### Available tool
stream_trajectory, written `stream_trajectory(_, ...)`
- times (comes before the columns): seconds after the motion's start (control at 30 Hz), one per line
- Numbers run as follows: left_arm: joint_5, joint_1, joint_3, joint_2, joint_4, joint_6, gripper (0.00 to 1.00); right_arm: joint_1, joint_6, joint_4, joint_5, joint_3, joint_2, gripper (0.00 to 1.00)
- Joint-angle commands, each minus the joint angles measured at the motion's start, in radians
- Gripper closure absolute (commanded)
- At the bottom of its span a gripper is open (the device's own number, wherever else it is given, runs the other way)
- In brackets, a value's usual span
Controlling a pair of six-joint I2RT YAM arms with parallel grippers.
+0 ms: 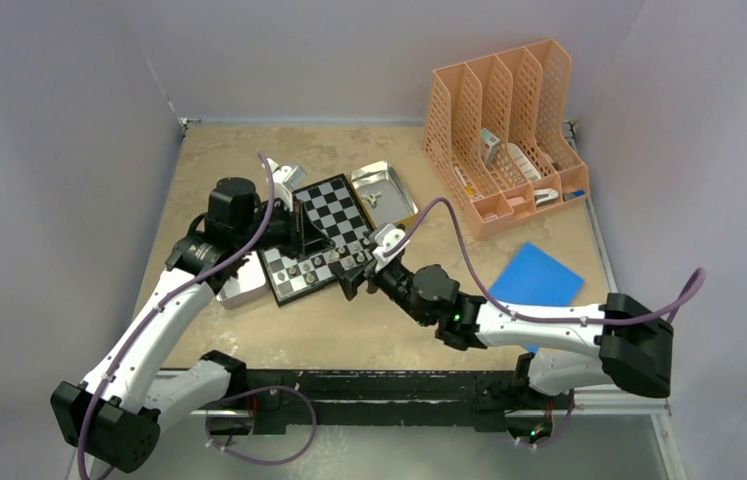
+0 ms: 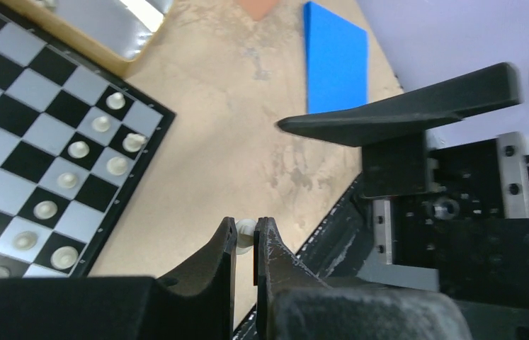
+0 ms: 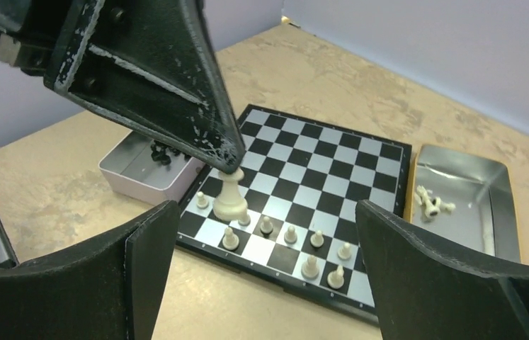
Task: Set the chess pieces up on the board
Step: Place the chess piece on the chessboard.
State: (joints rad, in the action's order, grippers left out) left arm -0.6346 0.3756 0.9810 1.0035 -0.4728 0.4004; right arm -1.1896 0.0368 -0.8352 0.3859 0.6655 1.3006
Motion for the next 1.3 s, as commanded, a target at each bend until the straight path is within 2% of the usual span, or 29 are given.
stream_trajectory(0.0, 0.158, 0.003, -0.005, -0.033, -0.005, -0.006, 1.0, -0.004, -0.152, 0.103, 0.126, 0.005, -0.115, 0.02)
stream_trajectory(0.2, 0.276, 0.01, -0.06, -0.052, 0.043, 0.042, 1.0, -0.002, -0.248, 0.229, 0.278, -0.057, -0.254, 0.01)
stream_trajectory(0.37, 0.383, 0.054, -0.088, -0.01, 0.069, 0.064, 1.0, -0.002, -0.314, 0.271, 0.332, -0.105, -0.353, 0.01)
stream_trajectory(0.53, 0.552, 0.145, -0.124, 0.031, 0.123, 0.067, 1.0, -0.002, -0.357, 0.282, 0.344, -0.131, -0.401, 0.01)
stream_trajectory(0.83, 0.736, 0.274, -0.276, 0.088, 0.311, 0.067, 1.0, -0.002, -0.369, 0.272, 0.346, -0.123, -0.406, 0.01)
stream_trajectory(1.07, 0.796, 0.302, -0.357, 0.113, 0.488, 0.036, 1.0, -0.002, -0.353, 0.25, 0.378, -0.143, -0.411, 0.01)
stream_trajectory(1.27, 0.81, 0.303, -0.475, 0.064, 0.669, 0.012, 1.0, -0.002, -0.342, 0.235, 0.383, -0.152, -0.41, 0.01)
